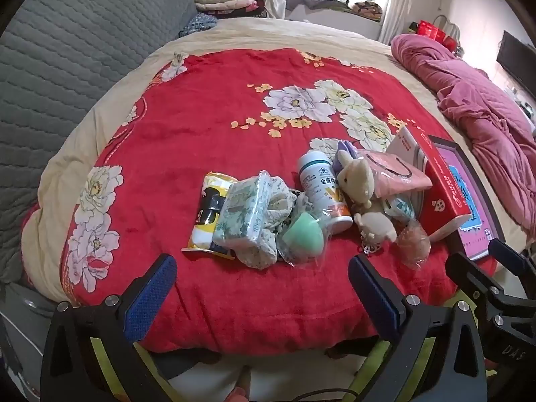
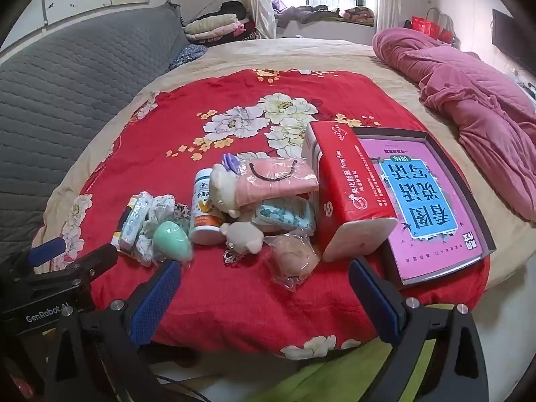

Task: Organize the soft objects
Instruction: 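Move left tool to the green wipes pack while right tool approaches the pink mask bag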

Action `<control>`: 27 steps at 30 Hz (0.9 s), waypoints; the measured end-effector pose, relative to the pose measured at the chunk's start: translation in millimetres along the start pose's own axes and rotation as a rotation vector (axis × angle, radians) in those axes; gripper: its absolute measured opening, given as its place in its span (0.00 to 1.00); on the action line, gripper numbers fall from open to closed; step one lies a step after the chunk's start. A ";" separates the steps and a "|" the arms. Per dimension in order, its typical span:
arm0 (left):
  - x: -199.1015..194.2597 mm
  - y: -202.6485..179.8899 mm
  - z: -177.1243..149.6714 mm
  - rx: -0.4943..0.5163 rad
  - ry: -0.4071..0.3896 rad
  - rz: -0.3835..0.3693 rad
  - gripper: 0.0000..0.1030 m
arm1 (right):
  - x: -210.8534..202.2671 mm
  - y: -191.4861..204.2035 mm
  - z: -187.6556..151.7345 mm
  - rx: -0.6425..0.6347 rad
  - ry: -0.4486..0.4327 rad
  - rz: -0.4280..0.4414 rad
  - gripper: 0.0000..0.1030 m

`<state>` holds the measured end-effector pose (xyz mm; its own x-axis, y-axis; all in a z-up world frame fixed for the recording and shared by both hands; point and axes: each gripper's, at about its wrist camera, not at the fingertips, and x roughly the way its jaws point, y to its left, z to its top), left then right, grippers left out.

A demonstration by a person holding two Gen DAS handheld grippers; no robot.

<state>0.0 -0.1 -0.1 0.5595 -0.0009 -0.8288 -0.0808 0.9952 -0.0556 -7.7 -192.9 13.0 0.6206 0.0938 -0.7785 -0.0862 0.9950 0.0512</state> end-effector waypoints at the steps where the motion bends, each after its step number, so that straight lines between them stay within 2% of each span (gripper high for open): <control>1: 0.2 -0.4 0.0 0.001 0.000 0.001 0.99 | 0.3 -0.1 -0.3 0.000 0.003 0.000 0.98; 27: 0.3 1.0 -0.9 -0.002 0.012 -0.014 0.99 | 1.3 -4.7 -2.0 0.011 0.006 -0.009 0.98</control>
<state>-0.7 0.8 -0.8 0.5506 -0.0164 -0.8346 -0.0747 0.9948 -0.0688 -8.1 -197.6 10.5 0.6164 0.0844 -0.7829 -0.0720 0.9961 0.0507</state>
